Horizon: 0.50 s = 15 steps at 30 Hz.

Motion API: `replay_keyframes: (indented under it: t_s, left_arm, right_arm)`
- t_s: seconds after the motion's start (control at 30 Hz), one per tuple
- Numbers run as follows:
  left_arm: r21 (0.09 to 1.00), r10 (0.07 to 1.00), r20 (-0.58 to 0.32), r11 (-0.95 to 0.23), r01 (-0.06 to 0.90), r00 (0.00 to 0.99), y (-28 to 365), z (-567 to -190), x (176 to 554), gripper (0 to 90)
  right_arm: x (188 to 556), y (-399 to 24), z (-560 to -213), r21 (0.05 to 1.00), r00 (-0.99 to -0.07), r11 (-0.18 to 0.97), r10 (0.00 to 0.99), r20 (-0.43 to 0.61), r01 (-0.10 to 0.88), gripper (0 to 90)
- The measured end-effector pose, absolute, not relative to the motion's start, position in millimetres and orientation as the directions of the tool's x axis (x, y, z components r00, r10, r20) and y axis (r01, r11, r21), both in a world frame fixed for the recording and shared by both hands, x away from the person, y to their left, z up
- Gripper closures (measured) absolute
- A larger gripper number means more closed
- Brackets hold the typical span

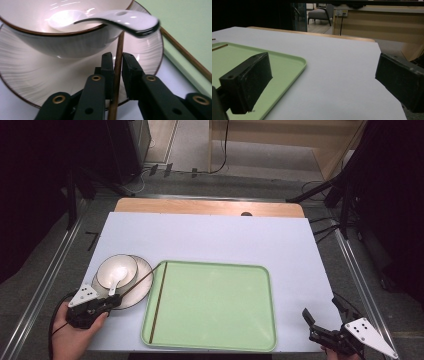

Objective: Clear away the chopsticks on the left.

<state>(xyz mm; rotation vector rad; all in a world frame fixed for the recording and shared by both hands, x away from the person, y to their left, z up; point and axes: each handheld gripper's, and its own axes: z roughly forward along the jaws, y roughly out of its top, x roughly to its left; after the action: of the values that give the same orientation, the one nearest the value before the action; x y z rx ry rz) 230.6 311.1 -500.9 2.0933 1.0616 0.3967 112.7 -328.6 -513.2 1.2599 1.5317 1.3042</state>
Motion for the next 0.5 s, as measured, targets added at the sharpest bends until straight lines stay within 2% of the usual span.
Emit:
replay_keyframes:
  t_s: [0.27,0.5]
  left_arm:
    - [0.742,0.773,-0.03,-0.408,0.532,0.634,302,-497,224,84.8]
    - [0.762,0.742,-0.07,-0.391,0.516,0.666,285,-489,210,84.8]
  right_arm:
    - [113,-329,-513,0.979,-0.234,-0.002,0.971,0.051,0.206,0.8]
    - [112,-330,-513,0.979,-0.232,-0.002,0.971,0.051,0.204,0.8]
